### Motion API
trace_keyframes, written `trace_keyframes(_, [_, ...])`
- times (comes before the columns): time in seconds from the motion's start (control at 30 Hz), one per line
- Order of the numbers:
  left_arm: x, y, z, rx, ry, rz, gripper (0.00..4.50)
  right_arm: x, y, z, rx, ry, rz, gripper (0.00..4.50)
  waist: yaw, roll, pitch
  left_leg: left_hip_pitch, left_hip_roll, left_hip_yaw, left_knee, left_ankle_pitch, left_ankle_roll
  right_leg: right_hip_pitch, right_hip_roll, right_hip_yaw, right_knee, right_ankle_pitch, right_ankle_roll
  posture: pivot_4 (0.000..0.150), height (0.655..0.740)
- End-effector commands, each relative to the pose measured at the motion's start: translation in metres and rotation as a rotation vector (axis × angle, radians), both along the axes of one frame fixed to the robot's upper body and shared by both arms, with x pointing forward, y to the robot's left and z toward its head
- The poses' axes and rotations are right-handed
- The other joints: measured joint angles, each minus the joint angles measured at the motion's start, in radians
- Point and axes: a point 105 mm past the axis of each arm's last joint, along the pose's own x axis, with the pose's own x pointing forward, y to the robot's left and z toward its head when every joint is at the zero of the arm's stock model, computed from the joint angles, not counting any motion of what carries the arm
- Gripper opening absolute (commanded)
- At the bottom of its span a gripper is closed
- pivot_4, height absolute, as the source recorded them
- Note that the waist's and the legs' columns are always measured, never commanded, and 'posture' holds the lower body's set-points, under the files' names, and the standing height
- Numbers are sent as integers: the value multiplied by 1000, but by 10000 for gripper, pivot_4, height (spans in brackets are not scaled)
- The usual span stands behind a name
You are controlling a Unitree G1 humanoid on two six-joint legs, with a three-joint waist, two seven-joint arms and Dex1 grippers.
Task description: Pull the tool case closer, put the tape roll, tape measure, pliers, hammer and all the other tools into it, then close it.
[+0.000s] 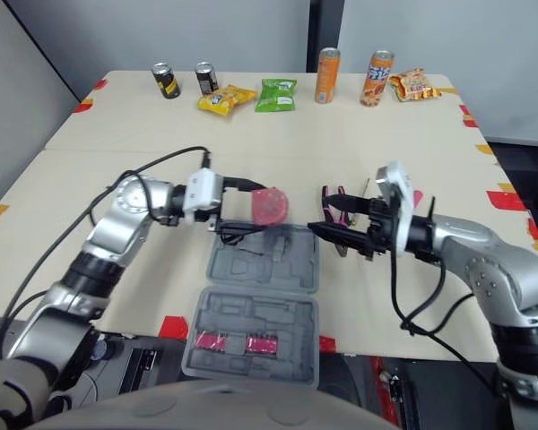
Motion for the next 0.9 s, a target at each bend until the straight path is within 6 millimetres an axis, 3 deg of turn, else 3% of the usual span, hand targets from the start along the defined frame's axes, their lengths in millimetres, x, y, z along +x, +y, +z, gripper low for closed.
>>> trace_keyframes(0.03, [7, -7, 5, 3, -78, -10, 29921, -5, 11, 5, 33, 114, 23, 45000, 9, 0, 0, 0, 0, 0, 0, 0, -1, 0, 1, 0, 0, 0, 0, 1500, 7400])
trace_keyframes(0.4, [8, -25, 6, -40, -103, -37, 29921, 12, 28, 3, 111, 299, -63, 45000, 48, 0, 0, -1, 1, 1, -2, 2, -31, 0, 3, 1, 1, 1, 1, 1500, 7400])
trace_keyframes(0.67, [5, -25, 4, -46, -94, -41, 29920, 16, 31, 5, 137, 326, -72, 19520, 68, 0, 0, -3, 1, 1, -1, 1, -35, -1, 4, 2, 1, 2, 3, 1500, 7400])
trace_keyframes(0.8, [4, -24, 4, -57, -82, -38, 29920, 15, 32, 5, 142, 336, -67, 6551, 72, 0, 0, -12, 1, 0, 2, 1, -35, -6, 5, 2, 2, 3, 6, 1500, 7400])
trace_keyframes(0.87, [4, -23, 6, -76, -70, -37, 40493, 15, 31, 5, 147, 343, -69, 5924, 72, 0, 0, -15, 1, 0, 4, 2, -36, -10, 7, 3, 3, 4, 7, 1500, 7400])
trace_keyframes(0.9, [3, -22, 6, -84, -61, -39, 43484, 14, 31, 5, 149, 346, -70, 5773, 72, 0, 0, -15, 2, 0, 4, 2, -36, -11, 7, 3, 4, 4, 7, 1500, 7400])
